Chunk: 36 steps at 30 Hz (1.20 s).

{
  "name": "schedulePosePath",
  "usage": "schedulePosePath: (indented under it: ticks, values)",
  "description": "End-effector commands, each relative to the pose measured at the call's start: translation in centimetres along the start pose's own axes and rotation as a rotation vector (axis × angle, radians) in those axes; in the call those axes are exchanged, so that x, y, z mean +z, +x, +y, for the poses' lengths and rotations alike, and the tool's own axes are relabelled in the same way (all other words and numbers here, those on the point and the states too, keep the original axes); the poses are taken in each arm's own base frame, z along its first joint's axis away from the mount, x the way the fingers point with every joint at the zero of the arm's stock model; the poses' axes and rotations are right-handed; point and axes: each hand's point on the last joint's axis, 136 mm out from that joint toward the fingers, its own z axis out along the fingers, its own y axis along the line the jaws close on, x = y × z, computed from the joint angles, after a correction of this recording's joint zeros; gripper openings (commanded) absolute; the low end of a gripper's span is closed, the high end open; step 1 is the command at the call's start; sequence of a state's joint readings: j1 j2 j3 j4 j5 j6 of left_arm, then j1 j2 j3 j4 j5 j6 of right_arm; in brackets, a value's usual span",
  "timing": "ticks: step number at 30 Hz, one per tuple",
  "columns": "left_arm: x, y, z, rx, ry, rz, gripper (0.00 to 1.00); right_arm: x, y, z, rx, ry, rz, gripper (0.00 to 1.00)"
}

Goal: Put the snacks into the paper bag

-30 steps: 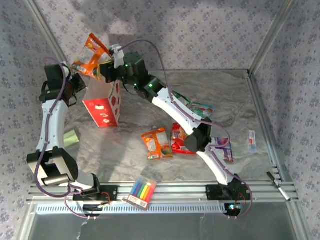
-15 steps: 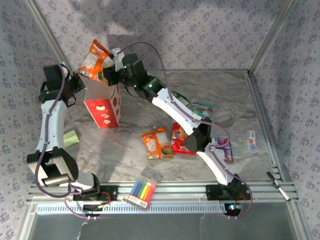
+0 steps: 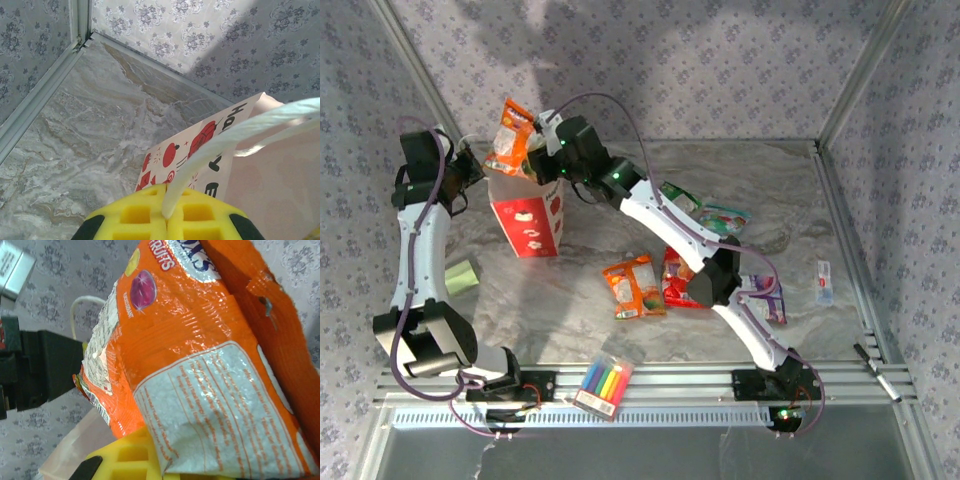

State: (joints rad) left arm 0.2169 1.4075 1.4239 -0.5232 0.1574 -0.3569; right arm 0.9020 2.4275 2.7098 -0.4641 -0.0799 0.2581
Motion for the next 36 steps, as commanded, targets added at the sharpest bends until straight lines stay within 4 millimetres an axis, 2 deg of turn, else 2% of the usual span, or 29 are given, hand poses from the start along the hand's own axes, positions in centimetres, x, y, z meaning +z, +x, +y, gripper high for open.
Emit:
schedulePosePath:
  ticks: [1, 3, 6, 11, 16, 21, 28, 36]
  values:
    - [-2.0, -2.1, -0.6, 0.016, 0.008, -0.064, 0.05, -1.6, -1.2, 1.0, -0.049, 0.013, -0.009, 0.01]
    - [-2.0, -2.1, -0.6, 0.014, 0.010, -0.064, 0.05, -1.7, -1.0, 0.9, -0.060, 0.031, 0.002, 0.03]
    - [-2.1, -2.2, -0.7, 0.011, 0.009, -0.065, 0.05, -2.2, -1.1, 0.9, -0.071, 0.044, 0.009, 0.19]
    - [-2.1, -2.1, -0.6, 0.008, 0.006, -0.061, 0.05, -3.2, -2.2, 1.0, -0.083, 0.052, -0.009, 0.34]
    - [-2.1, -1.8, -0.5, 0.003, 0.005, -0.054, 0.05, -4.3, -3.2, 1.3, -0.099, 0.054, -0.025, 0.39]
    - [-2.2, -1.6, -0.6, 0.004, 0.009, -0.051, 0.05, -4.8, -3.5, 1.3, -0.105, 0.057, -0.025, 0.41]
    - [-2.5, -1.7, -0.6, 0.008, 0.011, -0.056, 0.05, -4.7, -3.0, 1.5, -0.098, 0.046, -0.012, 0.44]
    - [-2.7, -1.7, -0.9, 0.010, 0.025, -0.059, 0.05, -3.9, -1.6, -0.1, -0.080, 0.118, 0.018, 0.46]
